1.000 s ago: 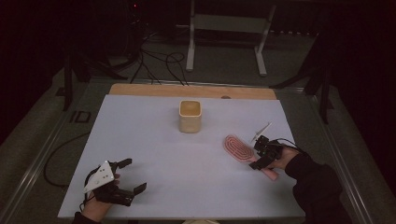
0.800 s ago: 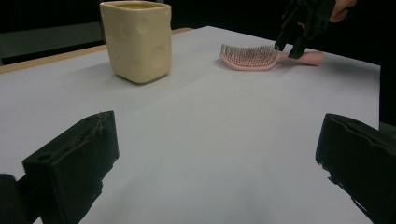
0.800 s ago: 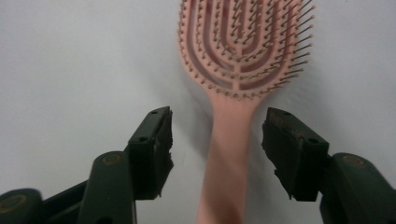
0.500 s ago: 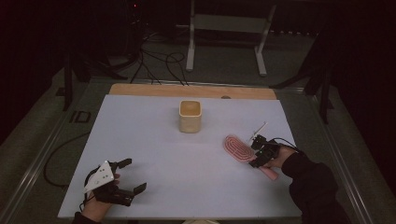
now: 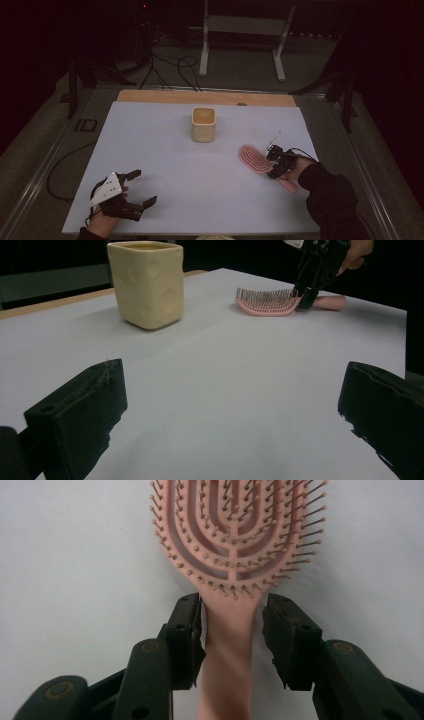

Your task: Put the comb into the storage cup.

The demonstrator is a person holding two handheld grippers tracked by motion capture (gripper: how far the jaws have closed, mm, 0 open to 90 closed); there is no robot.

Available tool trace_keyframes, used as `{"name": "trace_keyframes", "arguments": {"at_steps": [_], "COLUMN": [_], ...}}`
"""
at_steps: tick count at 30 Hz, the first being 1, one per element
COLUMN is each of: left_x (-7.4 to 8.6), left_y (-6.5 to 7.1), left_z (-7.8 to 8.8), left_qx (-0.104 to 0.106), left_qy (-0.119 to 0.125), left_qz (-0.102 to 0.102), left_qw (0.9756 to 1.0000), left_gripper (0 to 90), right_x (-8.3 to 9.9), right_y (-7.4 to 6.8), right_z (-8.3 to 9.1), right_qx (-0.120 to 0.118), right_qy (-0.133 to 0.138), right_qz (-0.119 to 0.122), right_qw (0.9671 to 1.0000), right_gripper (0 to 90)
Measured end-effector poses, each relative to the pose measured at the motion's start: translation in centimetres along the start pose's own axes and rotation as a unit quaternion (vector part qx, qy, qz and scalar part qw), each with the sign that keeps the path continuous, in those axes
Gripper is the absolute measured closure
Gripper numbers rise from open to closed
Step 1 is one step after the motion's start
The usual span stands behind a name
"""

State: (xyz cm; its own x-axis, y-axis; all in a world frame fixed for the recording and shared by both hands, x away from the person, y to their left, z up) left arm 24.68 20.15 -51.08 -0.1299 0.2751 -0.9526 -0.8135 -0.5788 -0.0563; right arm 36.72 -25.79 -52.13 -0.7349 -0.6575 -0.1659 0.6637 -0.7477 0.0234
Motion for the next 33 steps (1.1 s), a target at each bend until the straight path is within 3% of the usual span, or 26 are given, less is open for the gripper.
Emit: {"name": "trace_keyframes", "arguments": {"at_steps": [11,18,21,30,33], "left_x": [0.02,0.04,0.05,0.06,0.07], "left_y": [-0.02,0.02,0.01,-0.03,-0.07], "left_z": [-0.01,-0.04,-0.04,-0.02,-0.01], "left_qx": [0.0,0.001,0.001,0.001,0.0], "left_qy": [0.001,-0.001,-0.001,0.001,0.0], "left_qz": [0.003,0.002,0.003,0.005,0.005], "left_qw": [1.0,1.0,1.0,1.0,1.0], "left_gripper": [0.2,0.2,0.2,0.2,0.2], "right_x": [-0.17,-0.2,-0.26,0.12,0.32], "right_y": [-0.12,-0.17,-0.33,-0.33,-0.61], "right_z": [-0.57,-0.7,-0.73,-0.75,-0.7], "right_qx": [0.004,0.001,0.006,0.003,0.014], "right_qy": [-0.007,-0.014,-0.018,0.002,0.011], "right_qz": [-0.012,-0.002,-0.011,-0.015,-0.013], "right_qw": [0.9999,0.9999,0.9998,0.9999,0.9997], "right_gripper": [64.4,66.8,67.3,69.6,70.0]}}
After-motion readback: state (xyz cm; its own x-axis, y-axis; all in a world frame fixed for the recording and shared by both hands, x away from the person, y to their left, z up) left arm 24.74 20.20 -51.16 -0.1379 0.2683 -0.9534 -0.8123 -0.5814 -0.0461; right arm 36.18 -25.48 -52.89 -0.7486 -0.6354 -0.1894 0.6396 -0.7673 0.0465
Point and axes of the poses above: each handheld gripper's, and its own axes: z roughly backward along the jaws, x roughly out of its underside, y roughly to its right, the point moved 4 cm from there along -z, roughly forward along the jaws, and after that the axes turned 7 degrees about -z, right-handed, at the moved point
